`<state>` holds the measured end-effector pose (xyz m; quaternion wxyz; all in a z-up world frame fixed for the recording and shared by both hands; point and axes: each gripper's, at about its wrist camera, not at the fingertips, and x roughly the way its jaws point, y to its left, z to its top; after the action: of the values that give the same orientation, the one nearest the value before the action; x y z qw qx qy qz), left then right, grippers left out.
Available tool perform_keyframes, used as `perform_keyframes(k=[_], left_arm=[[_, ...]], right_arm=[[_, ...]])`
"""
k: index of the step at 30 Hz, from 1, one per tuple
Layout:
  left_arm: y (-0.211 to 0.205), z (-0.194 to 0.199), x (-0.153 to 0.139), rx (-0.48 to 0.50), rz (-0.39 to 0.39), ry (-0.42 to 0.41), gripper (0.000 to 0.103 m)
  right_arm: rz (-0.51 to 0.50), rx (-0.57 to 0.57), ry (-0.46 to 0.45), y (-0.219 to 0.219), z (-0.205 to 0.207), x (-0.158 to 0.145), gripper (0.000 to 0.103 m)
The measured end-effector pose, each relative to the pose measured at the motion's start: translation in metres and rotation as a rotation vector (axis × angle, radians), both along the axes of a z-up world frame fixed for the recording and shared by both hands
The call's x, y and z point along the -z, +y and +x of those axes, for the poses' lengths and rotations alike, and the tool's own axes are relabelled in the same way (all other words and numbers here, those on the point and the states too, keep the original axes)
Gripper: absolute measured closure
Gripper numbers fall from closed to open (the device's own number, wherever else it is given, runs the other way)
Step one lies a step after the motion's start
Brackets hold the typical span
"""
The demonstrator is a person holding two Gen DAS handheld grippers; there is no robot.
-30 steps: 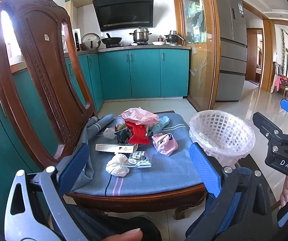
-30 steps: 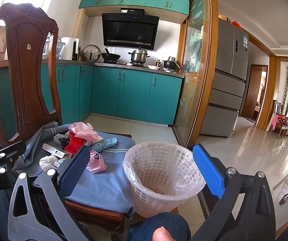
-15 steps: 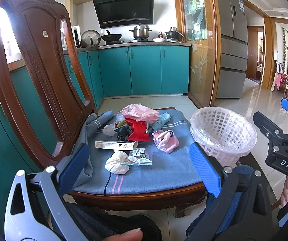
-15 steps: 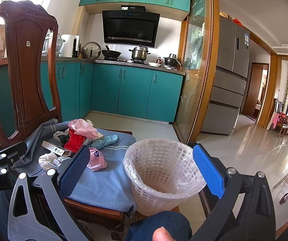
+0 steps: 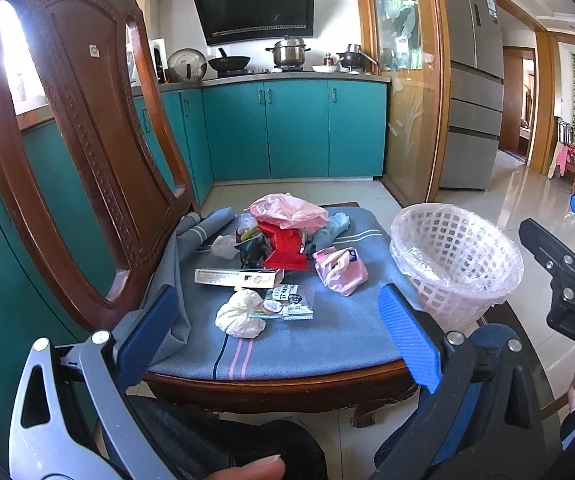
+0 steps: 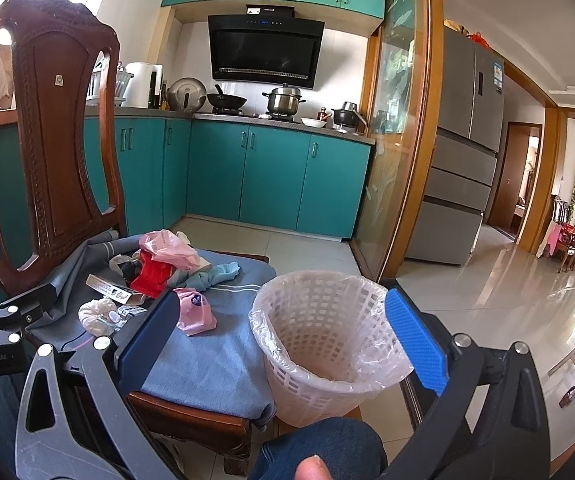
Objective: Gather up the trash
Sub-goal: 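Grasp the pink plastic bag with the right tool while the left tool grasps the white tissue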
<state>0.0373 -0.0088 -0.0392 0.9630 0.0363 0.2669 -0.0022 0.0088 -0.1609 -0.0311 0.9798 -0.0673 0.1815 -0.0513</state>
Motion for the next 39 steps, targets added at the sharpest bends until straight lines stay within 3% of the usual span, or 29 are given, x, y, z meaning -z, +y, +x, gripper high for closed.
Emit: perform_keyframes(k=[7, 14, 16, 19, 21, 23, 26, 30, 31, 33, 35, 39], left_arm=[[0.007, 0.007, 0.012, -0.012, -0.001, 0.035, 0.003], [0.024, 0.025, 0.036, -0.060, -0.011, 0.115, 0.003], [0.029, 0.032, 0.044, -0.081, -0.008, 0.140, 0.003], [0.038, 0.040, 0.053, -0.116, -0.005, 0.168, 0.004], [0.043, 0.045, 0.058, -0.145, 0.000, 0.174, 0.008], [0.045, 0.051, 0.064, -0.165, 0.016, 0.194, 0.020], [0.048, 0.062, 0.072, -0.189, 0.023, 0.228, 0.027], [0.051, 0.077, 0.082, -0.220, 0.018, 0.273, 0.026], [0.051, 0.081, 0.084, -0.224, 0.005, 0.285, 0.022], [0.053, 0.090, 0.090, -0.242, -0.029, 0.304, 0.017], [0.052, 0.097, 0.095, -0.240, -0.053, 0.323, 0.015], [0.042, 0.110, 0.106, -0.216, -0.050, 0.361, 0.014]], right_arm=[[-0.003, -0.033, 0.018, 0.002, 0.011, 0.004, 0.003], [-0.008, -0.161, 0.097, 0.014, 0.059, 0.018, 0.005], [0.018, -0.230, 0.142, 0.018, 0.083, 0.023, 0.011], [0.018, -0.304, 0.190, 0.025, 0.123, 0.030, 0.029], [0.006, -0.357, 0.219, 0.033, 0.152, 0.035, 0.042], [0.011, -0.429, 0.270, 0.041, 0.183, 0.041, 0.044], [-0.013, -0.456, 0.318, 0.048, 0.212, 0.060, 0.044], [0.018, -0.471, 0.388, 0.038, 0.222, 0.092, 0.042], [0.020, -0.480, 0.434, 0.036, 0.225, 0.098, 0.042], [0.028, -0.496, 0.477, 0.037, 0.232, 0.099, 0.028], [0.039, -0.496, 0.461, 0.034, 0.236, 0.095, 0.018], [0.064, -0.507, 0.523, 0.033, 0.249, 0.104, 0.017]])
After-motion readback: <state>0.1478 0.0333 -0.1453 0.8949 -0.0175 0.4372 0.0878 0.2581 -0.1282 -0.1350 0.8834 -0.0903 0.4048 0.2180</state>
